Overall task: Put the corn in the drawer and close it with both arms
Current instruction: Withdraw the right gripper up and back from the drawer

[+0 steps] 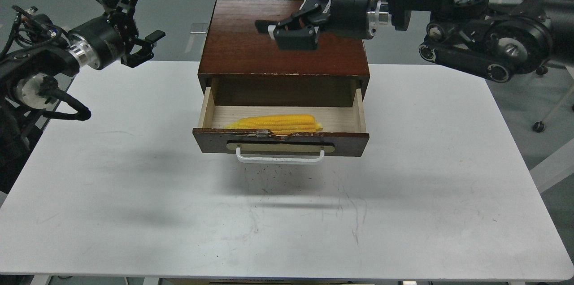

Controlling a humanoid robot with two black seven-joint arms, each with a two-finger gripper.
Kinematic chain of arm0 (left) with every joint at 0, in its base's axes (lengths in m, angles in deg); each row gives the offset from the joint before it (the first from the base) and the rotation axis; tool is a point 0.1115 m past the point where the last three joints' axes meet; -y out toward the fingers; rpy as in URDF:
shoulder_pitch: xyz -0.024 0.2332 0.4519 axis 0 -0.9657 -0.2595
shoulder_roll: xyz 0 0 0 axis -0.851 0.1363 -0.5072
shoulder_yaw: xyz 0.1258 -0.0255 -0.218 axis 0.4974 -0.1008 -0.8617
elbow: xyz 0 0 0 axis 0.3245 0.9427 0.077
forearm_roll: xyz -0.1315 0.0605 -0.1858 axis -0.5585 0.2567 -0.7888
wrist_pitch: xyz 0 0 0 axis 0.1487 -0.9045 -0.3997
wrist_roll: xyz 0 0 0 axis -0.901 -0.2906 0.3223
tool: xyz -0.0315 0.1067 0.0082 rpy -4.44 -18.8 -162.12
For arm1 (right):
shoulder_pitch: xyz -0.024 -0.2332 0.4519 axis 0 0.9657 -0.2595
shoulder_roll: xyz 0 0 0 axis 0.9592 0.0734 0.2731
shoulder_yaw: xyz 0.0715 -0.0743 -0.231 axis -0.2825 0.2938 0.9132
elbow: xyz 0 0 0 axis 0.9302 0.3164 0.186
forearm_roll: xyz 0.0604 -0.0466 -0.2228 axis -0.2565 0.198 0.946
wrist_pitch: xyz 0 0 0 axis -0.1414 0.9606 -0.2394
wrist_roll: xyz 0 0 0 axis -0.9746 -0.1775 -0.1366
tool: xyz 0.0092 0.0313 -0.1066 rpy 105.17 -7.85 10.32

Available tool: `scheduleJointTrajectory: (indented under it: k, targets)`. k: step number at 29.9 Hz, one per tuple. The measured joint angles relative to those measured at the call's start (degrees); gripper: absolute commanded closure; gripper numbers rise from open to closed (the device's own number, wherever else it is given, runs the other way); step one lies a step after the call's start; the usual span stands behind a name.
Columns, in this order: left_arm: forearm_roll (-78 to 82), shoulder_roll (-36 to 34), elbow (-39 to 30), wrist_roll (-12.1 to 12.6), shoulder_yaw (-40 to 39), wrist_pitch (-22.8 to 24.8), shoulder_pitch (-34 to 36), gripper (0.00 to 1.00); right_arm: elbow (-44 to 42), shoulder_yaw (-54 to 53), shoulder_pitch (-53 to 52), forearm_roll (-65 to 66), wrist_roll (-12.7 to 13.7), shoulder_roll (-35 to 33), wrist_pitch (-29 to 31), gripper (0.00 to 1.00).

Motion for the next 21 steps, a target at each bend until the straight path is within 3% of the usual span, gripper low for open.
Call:
scheduleJointTrajectory:
  k: [8,12,17,21]
  targets:
    - [-0.14,0.17,-0.01,0.0,-0.16,0.01,-0.18,0.0,-2.62,-9.94,6.91,-32.56,0.74,-9.36,15.68,0.01]
    - [-0.21,0.25,0.0,-0.09,-0.27,0.0,-0.29,0.0,-2.72,-17.29,12.53,-47.64,8.28,-15.18,22.96,0.0]
    - [-0.63,0.57,0.0,-0.33,-0.58,0.01,-0.39,0.0,-3.47,-29.71,24.4,-56.58,15.88,-18.63,25.74,0.0]
    - [-0.78,0.89,0.0,-0.42,-0.9,0.0,-0.43,0.0,-6.49,-37.49,33.53,-57.57,19.6,-17.95,27.3,0.0]
